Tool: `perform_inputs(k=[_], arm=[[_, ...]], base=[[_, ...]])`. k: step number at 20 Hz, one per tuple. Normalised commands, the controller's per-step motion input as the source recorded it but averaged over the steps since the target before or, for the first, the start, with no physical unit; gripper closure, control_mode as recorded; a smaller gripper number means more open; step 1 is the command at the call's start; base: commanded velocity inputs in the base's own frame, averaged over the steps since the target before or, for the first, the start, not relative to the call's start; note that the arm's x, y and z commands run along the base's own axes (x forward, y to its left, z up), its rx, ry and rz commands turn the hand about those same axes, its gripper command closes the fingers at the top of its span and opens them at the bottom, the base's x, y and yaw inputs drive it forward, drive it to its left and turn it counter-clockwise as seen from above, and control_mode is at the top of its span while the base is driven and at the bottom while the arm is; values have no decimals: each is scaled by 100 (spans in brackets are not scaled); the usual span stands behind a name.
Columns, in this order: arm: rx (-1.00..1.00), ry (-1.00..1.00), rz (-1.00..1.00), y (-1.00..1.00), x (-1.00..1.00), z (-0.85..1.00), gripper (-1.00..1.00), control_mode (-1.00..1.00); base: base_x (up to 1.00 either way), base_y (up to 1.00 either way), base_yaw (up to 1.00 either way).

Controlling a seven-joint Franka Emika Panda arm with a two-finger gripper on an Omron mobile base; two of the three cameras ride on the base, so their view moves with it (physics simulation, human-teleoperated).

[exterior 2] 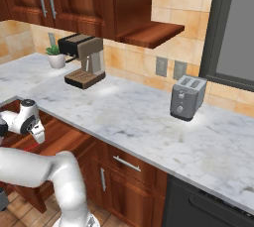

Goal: Take a straw from the drawer in front and place it inside the glass cup on the dining counter.

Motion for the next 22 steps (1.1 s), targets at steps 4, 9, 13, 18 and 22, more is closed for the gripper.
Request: perform_inputs(k=[4, 9, 13, 18, 22], arm=[[0, 7, 0, 33, 34, 0, -100, -100], [-3, 7, 0, 39, 20, -6, -100, -100], [-10, 1, -5, 21, 6, -16, -100, -100], [-13, 0, -9, 1, 0, -32, -100, -100], [-8, 0, -9, 0, 2, -38, -100, -100]], base=[[0, 0, 0], [0, 0, 0], [0, 0, 0], [0, 0, 0], [0, 0, 0]])
